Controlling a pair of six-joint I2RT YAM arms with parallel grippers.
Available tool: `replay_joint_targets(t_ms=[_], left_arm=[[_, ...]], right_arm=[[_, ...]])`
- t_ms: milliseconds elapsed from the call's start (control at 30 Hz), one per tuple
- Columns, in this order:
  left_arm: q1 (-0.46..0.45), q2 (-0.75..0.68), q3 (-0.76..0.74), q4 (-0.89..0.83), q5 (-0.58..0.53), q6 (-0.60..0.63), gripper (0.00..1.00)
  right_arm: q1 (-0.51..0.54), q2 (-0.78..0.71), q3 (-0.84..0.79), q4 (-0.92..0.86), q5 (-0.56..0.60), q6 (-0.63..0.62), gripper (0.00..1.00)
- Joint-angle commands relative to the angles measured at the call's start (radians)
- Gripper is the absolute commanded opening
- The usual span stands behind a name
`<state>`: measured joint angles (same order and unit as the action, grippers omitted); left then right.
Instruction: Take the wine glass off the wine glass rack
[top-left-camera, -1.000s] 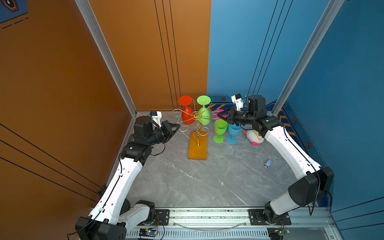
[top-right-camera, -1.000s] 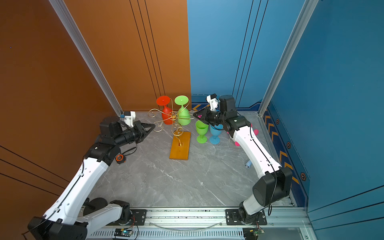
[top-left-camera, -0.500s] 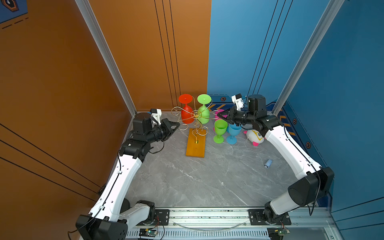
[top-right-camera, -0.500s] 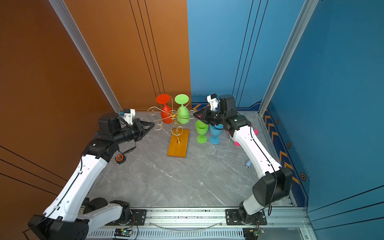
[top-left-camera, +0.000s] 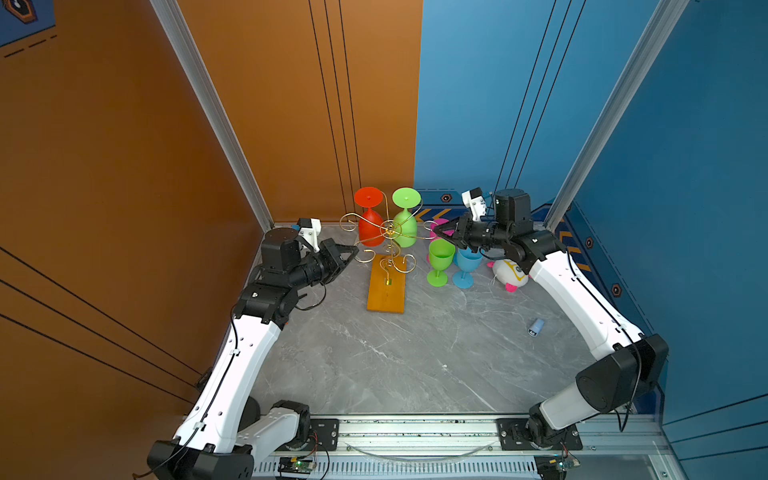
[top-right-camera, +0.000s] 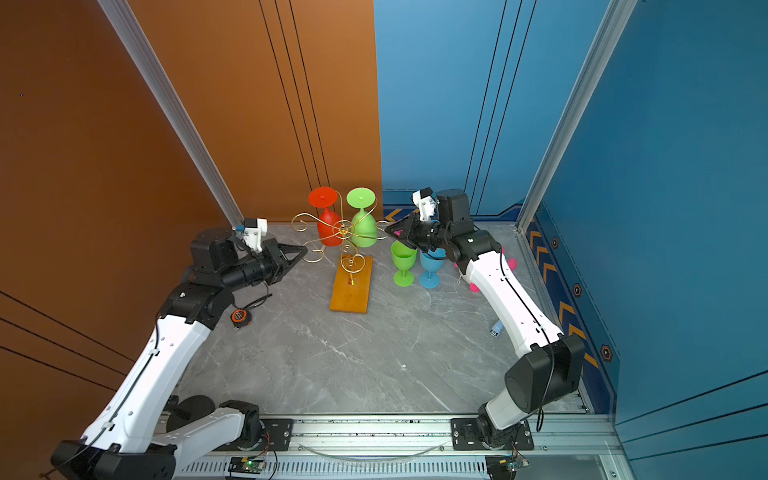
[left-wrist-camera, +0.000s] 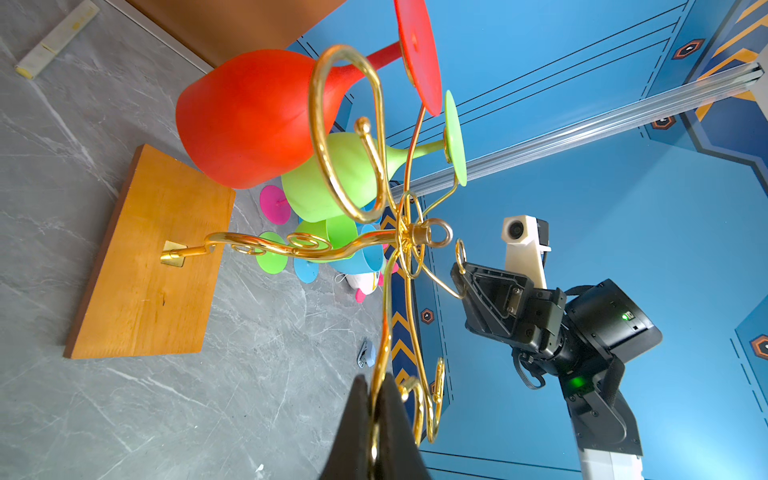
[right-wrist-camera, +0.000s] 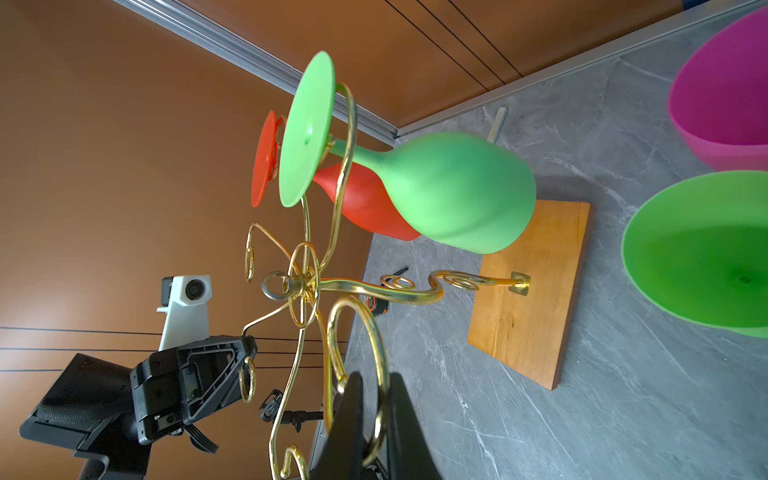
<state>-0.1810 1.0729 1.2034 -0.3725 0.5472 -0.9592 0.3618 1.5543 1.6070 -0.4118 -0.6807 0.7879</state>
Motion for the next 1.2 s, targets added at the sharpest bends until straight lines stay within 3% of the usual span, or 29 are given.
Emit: replay_joint_targets(t_ms=[0, 633, 967, 1167], left_arm=[[0.004, -0.067, 0.001, 0.095, 0.026, 0.011, 0.02], [0.004, -0.136, -0.130, 0.077, -0.010, 0.028, 0.02], [0.011, -0.080, -0.106, 0.079, -0.026, 0.075, 0.05], [0.012, -0.030, -0.086, 0.125, -0.024, 0.077, 0.07]], right_arm=[[0.029, -0.081, -0.005, 0.074, -0.028, -0.058, 0.01], [0.051, -0.121, -0.097, 0.074, 0.026, -0.064, 0.01], [0.020, -0.072, -0.063, 0.074, 0.009, -0.092, 0.12], [0.005, -0.002, -0.018, 0.096, -0.016, -0.099, 0.13]])
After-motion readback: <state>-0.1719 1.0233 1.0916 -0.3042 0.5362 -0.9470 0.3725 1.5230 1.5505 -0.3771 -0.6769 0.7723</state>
